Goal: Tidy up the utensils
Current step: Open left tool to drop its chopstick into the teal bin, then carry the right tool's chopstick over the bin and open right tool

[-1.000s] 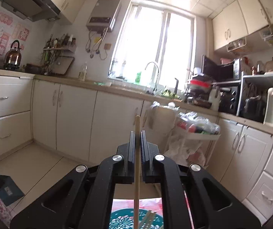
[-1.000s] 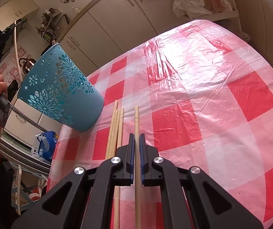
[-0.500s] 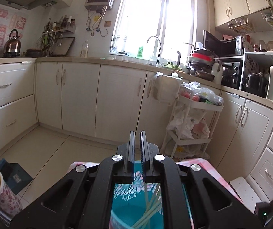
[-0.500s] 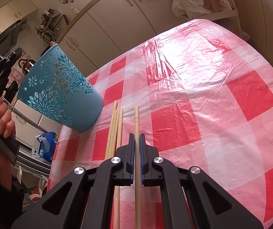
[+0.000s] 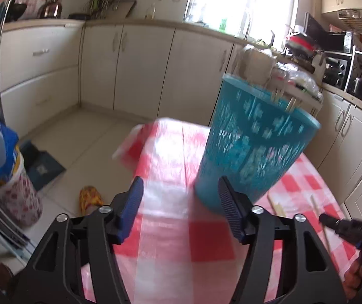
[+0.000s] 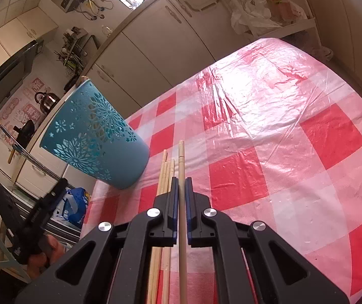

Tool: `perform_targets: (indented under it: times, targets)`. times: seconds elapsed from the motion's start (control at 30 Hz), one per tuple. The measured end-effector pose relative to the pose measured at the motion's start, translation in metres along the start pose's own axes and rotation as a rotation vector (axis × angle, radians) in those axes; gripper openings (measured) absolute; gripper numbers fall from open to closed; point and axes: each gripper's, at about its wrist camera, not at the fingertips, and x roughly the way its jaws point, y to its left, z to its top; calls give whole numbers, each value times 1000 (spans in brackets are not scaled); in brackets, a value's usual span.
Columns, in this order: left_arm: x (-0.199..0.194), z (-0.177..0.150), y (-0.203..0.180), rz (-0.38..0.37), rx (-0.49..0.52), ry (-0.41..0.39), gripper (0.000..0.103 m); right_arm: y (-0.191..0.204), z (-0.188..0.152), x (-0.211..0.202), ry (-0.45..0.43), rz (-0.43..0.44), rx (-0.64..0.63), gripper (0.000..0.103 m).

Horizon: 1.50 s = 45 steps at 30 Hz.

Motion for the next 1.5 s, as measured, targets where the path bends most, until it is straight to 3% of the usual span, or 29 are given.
perform_targets:
  times: [0.13,0.2,0.33,0.47,0.6,0.97,1.13,1.27,1.5]
  targets:
    - [2,-2,1,7,-1,8,91,8,5,-9,-42,49,-8,6]
    - [6,-2,-3,22,15,20,95,14,7,-15,-62,68,-20,6]
    - [19,0,-6,57,22,83,95,33,15,-27,-109,110,-50,6]
    - [22,1,-9,99,32,97,95,58,26,-35,-146,156,-73,6]
    - [22,1,-18,94,65,104,95,89,45,-39,-186,211,-107,6]
    - [23,2,-14,85,32,113,95,173,106,-35,-341,341,-187,6]
    - [22,2,-12,77,21,110,95,202,134,-12,-413,327,-203,6]
    - [21,2,-11,68,16,106,95,216,151,16,-453,265,-202,6]
    - [21,2,-9,43,-1,100,95,225,157,56,-421,131,-241,6]
